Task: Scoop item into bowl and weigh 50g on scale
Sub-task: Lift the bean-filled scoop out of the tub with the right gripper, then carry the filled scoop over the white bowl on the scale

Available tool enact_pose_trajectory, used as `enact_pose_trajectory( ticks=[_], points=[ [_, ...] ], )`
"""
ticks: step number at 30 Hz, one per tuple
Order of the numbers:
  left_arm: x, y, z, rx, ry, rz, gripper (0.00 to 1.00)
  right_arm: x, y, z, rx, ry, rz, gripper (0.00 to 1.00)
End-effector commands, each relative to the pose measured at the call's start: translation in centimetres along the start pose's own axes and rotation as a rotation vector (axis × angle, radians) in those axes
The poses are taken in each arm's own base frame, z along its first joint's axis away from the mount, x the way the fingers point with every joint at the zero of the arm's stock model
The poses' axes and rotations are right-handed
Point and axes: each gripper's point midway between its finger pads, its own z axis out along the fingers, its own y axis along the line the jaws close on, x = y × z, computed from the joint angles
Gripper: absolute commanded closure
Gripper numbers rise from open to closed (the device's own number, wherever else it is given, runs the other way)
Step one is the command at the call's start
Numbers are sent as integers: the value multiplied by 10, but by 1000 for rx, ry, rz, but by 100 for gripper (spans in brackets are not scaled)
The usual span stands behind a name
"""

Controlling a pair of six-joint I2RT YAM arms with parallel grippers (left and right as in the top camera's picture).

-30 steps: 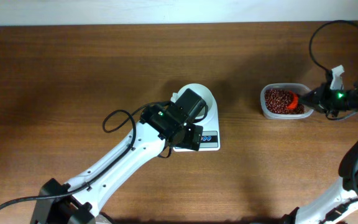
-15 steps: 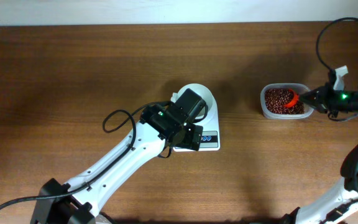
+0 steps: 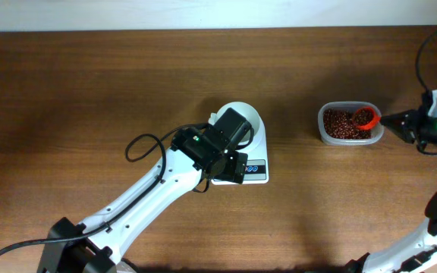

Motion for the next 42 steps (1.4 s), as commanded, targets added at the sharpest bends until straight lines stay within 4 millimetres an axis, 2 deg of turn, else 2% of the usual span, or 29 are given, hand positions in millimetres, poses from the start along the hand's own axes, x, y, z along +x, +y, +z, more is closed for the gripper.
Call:
enact_pose_trajectory(
  ticks=[1, 5, 7, 12, 15, 21, 26, 33, 38, 42],
  points=[
    [2, 3, 1, -15, -3, -12, 1, 2, 6, 1, -62, 0, -12, 96],
    [2, 3, 1, -15, -3, -12, 1, 2, 12, -1, -99, -5, 1, 96],
    [2, 3, 1, -15, -3, -12, 1, -1, 16, -9, -149, -33, 16, 96],
    [2, 3, 1, -14, -3, -11, 1, -3, 5, -27, -154, -71, 68, 96],
    [2, 3, 1, -14, -3, -12, 1, -7, 11, -36, -212, -101, 83, 96],
    [2, 2, 1, -14, -3, -11, 1, -6, 14, -38, -238, -102, 102, 96],
    [2, 3, 1, -14, -3, -12, 1, -8, 29, -41, -323, -114, 113, 96],
    [2, 2, 1, -14, -3, -12, 1, -1, 41, -28, -336, -64, 120, 96],
    [2, 3, 1, -15, -3, -12, 1, 10, 62, -1, -345, 19, 89, 96],
    [2, 3, 1, -14, -3, -12, 1, 26, 85, 28, -356, 112, 44, 96]
  ],
)
